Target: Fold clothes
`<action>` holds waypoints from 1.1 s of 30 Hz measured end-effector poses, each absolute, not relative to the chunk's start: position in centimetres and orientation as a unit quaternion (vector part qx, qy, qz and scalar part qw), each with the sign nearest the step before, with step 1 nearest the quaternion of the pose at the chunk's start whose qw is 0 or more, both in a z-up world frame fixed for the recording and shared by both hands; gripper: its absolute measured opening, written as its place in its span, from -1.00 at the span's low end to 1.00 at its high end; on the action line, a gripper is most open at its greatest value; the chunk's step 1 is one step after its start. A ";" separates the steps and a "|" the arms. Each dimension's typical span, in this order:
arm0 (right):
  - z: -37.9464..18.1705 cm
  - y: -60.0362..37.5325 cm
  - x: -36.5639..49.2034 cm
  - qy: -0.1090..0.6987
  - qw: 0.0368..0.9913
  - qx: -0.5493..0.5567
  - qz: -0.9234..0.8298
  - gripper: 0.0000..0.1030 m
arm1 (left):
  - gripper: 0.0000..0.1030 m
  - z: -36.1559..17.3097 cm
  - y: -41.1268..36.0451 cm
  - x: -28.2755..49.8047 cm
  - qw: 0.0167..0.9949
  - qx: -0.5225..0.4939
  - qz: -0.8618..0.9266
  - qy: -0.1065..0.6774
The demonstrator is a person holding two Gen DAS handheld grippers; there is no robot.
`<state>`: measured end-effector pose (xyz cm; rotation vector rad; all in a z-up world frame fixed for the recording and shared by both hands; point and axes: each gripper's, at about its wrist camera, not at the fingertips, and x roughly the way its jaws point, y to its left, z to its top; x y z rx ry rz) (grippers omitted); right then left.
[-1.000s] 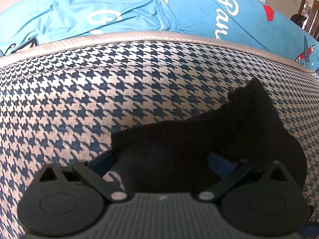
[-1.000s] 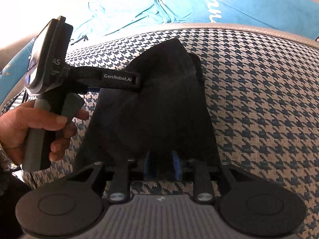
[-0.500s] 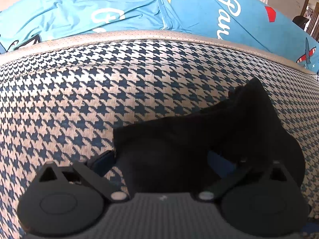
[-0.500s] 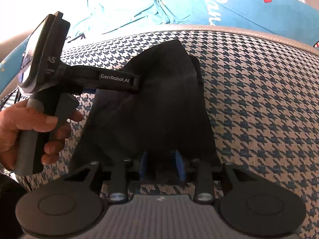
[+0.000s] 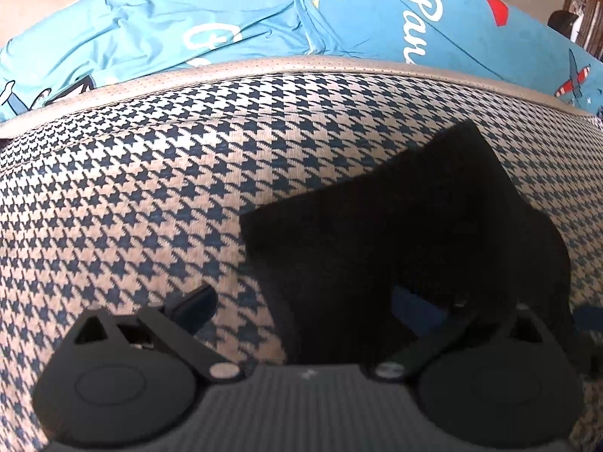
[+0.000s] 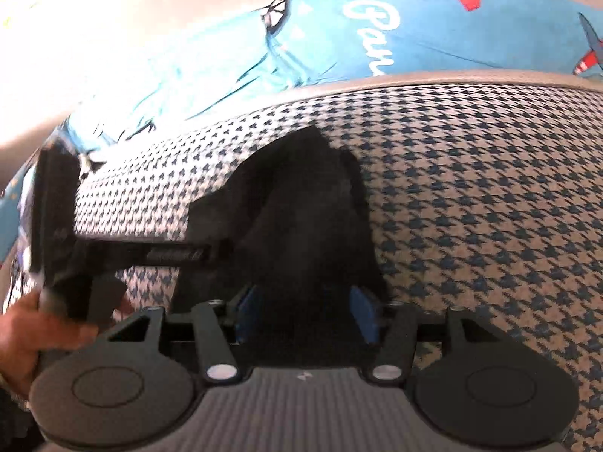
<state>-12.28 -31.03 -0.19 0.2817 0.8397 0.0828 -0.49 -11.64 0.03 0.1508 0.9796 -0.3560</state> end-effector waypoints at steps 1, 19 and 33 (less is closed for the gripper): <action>-0.2 -31.3 -12.3 0.405 0.902 0.144 0.036 0.07 | 1.00 0.1 -11.4 -0.7 0.863 0.069 -0.171 0.470; -1.1 -37.1 -13.0 0.422 0.882 0.211 0.004 0.07 | 1.00 0.6 -6.1 -2.4 0.814 -0.024 -0.286 0.505; -3.0 -37.8 -12.1 0.450 0.854 0.259 0.022 0.07 | 1.00 -0.2 -6.6 -0.7 0.802 -0.059 -0.301 0.513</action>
